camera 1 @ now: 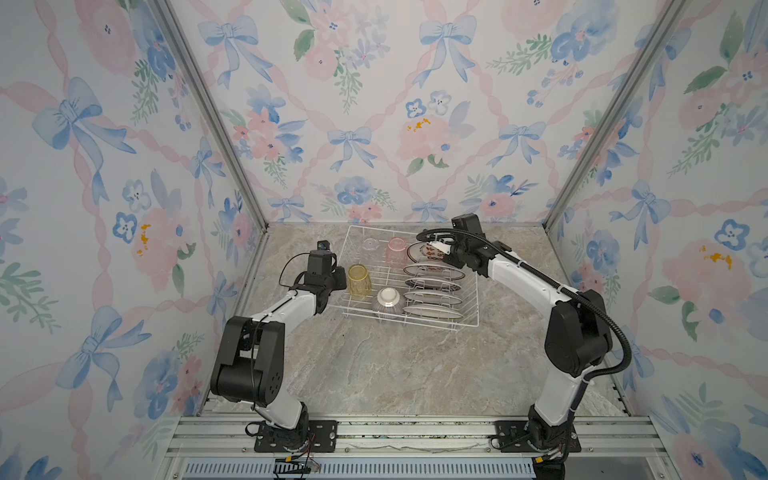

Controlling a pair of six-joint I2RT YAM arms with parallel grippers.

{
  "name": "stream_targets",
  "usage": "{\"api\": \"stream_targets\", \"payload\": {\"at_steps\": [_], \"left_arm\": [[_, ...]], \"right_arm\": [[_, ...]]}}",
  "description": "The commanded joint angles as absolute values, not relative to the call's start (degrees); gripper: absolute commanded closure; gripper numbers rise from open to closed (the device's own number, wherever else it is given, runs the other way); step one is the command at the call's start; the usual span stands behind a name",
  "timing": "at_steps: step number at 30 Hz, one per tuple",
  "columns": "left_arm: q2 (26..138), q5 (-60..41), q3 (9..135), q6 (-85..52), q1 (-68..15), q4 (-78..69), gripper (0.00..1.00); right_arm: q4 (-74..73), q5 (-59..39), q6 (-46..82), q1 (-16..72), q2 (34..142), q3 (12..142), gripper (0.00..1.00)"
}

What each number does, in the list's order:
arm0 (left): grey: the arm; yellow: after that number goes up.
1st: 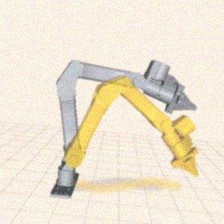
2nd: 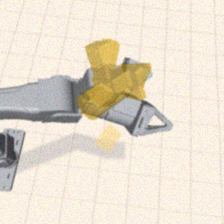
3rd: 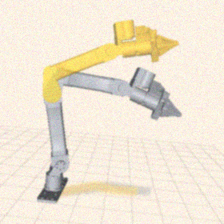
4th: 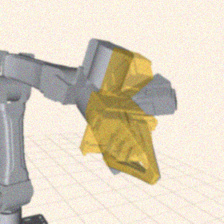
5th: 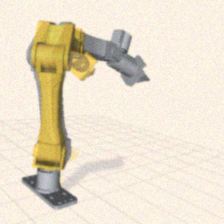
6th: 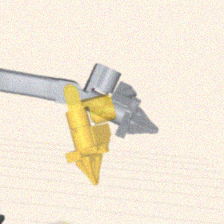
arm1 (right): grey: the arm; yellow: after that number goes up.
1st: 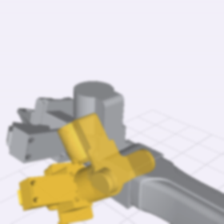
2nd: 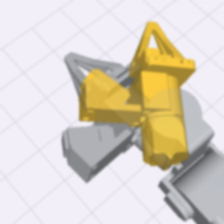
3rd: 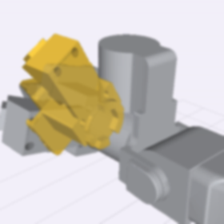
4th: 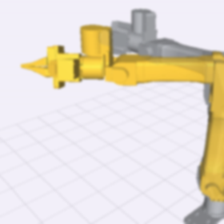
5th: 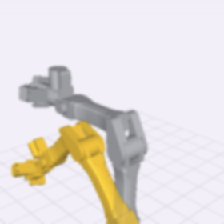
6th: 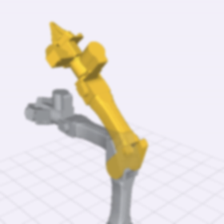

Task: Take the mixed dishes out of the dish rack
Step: 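Lift the printed plate up out of the rack with the right gripper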

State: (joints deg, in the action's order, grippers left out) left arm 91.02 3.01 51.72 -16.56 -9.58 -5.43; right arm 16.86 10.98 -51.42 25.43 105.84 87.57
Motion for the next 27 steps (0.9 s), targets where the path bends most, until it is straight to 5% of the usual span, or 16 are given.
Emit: {"api": "stream_targets", "payload": {"at_steps": [1,3,20,27], "left_arm": [[92.33,2.57,50.54,-19.16,-9.74,-5.01,0.94],[92.03,2.29,50.47,-19.07,-9.67,-4.94,1.00],[89.47,2.20,48.28,-19.14,-9.65,-4.01,1.00],[88.77,2.47,47.29,-19.34,-9.70,-3.79,1.00]], "right_arm": [[15.76,10.78,-46.51,25.30,102.21,86.70,1.00],[15.45,10.43,-45.95,25.21,101.19,86.32,1.00],[13.99,3.52,-36.70,22.25,88.68,82.97,1.00],[16.16,3.07,-18.95,15.01,86.26,85.99,1.00]]}}
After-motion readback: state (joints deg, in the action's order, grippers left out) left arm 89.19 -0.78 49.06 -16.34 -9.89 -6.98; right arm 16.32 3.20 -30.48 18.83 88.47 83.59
